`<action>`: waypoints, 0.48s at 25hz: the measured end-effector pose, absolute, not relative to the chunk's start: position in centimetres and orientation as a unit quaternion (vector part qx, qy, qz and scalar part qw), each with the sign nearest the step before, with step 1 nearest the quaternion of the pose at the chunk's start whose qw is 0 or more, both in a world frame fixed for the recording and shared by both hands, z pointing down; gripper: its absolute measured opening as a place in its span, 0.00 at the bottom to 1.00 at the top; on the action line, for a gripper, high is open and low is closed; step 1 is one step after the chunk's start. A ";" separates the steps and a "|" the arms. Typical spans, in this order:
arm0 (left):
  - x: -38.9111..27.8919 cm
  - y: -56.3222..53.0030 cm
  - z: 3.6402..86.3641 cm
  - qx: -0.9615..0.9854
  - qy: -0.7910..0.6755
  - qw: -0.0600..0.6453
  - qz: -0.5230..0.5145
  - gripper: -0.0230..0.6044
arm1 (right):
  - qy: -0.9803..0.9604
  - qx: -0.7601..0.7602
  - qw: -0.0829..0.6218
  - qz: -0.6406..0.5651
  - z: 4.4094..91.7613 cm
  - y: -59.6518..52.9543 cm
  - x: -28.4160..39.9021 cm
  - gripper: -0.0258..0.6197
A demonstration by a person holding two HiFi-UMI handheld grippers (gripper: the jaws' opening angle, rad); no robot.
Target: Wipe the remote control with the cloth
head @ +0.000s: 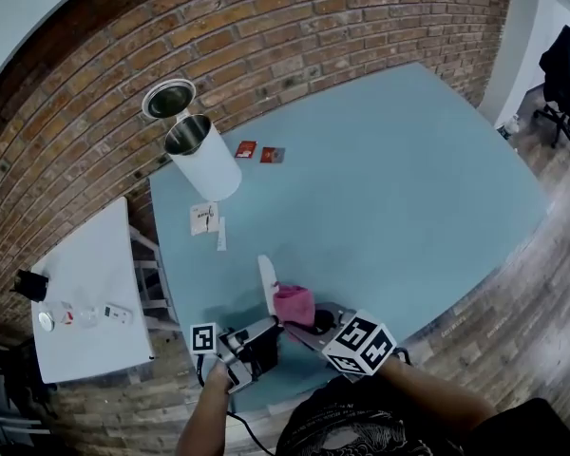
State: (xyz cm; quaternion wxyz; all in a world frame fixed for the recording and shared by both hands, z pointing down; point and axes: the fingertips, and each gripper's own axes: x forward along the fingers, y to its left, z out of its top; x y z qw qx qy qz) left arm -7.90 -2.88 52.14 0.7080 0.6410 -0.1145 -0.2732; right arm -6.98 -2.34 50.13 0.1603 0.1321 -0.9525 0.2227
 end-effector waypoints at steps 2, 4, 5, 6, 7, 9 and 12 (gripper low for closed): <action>-7.8 -2.8 52.2 0.644 -0.114 0.707 -0.269 0.42 | -0.952 0.128 0.157 0.228 50.0 -1.7 -6.9 0.15; -7.6 -2.7 52.1 0.644 -0.114 0.708 -0.265 0.42 | -0.951 0.128 0.153 0.235 49.9 -1.3 -6.9 0.15; -7.6 -2.7 52.1 0.643 -0.113 0.709 -0.265 0.42 | -0.951 0.130 0.150 0.238 49.9 -1.3 -6.9 0.15; -7.6 -2.7 52.1 0.644 -0.112 0.709 -0.266 0.42 | -0.950 0.132 0.148 0.242 49.8 -1.3 -6.9 0.15; -7.6 -2.7 52.1 0.644 -0.112 0.708 -0.267 0.42 | -0.949 0.133 0.145 0.245 49.8 -1.2 -6.9 0.15; -7.6 -2.8 52.1 0.643 -0.112 0.708 -0.269 0.42 | -0.947 0.134 0.140 0.255 49.9 -1.0 -7.0 0.15; -7.7 -2.8 52.1 0.642 -0.113 0.708 -0.270 0.42 | -0.945 0.128 0.137 0.267 50.0 -0.3 -7.2 0.15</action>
